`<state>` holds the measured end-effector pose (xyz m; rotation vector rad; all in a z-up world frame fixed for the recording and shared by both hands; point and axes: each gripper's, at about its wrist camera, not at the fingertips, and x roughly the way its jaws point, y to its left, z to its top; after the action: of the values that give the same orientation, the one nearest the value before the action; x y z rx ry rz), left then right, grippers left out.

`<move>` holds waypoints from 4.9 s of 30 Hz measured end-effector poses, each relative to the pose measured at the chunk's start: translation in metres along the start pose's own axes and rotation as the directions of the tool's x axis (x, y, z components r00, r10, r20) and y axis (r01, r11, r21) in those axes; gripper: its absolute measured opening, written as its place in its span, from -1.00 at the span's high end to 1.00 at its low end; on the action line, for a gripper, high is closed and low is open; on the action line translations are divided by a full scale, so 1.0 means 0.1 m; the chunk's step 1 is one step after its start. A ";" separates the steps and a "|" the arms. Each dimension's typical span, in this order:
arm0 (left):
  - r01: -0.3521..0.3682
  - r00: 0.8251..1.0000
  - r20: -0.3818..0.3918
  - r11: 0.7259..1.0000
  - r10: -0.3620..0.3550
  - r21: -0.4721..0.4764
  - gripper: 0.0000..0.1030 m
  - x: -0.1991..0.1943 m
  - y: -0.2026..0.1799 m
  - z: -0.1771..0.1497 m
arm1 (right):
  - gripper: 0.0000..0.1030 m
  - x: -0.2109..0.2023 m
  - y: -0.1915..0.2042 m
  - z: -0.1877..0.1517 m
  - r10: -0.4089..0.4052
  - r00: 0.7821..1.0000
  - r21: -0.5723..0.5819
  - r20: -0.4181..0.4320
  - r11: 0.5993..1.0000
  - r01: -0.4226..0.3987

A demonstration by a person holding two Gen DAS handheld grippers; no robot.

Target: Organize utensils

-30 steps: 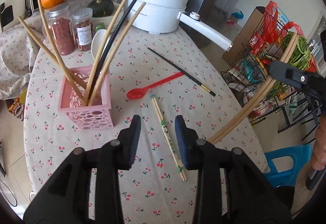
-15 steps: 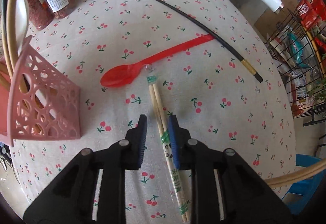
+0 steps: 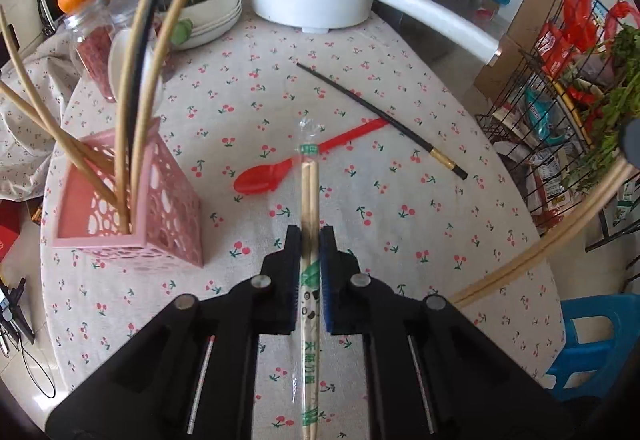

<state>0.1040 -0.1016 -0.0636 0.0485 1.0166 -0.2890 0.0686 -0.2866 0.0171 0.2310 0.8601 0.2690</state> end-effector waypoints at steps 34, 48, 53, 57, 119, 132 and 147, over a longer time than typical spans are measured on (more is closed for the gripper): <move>-0.087 0.656 0.723 0.973 0.217 -0.214 0.80 -0.61 1.14 0.31 | 0.91 0.07 0.75 0.36 0.138 0.958 0.007 0.252 0.989 -0.144; -0.053 0.831 0.529 0.971 0.171 -0.231 0.23 -0.79 1.23 0.18 | 0.90 0.20 1.00 0.37 0.187 0.945 -0.014 0.270 0.982 -0.190; -0.070 0.895 0.408 0.959 0.182 -0.274 -0.08 -0.92 1.28 0.06 | 0.90 0.32 1.12 0.36 0.186 0.946 -0.030 0.266 0.982 -0.185; -0.084 0.933 0.313 0.953 0.178 -0.291 -0.29 -0.92 1.33 -0.09 | 0.90 0.42 1.22 0.35 0.159 0.951 -0.058 0.267 0.987 -0.148; -0.054 0.980 -0.175 0.973 0.095 0.226 0.13 1.33 -0.54 0.73 | -0.70 0.82 -1.13 -0.25 -0.167 0.954 0.303 -0.251 0.922 0.241; 0.053 0.971 -0.241 0.983 -0.010 0.174 0.51 1.59 -0.52 0.96 | -0.70 0.83 -1.30 -0.26 -0.155 0.953 0.356 -0.258 0.902 0.244; 0.035 0.981 -0.192 0.998 -0.023 0.057 0.80 0.95 -0.42 0.60 | -0.70 0.74 -1.21 -0.23 -0.133 0.964 0.350 -0.230 0.913 0.210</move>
<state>0.1897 -0.1730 -0.1076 0.1180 1.2003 -0.3468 0.1137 -0.3748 -0.0877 0.4850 1.1254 -0.0420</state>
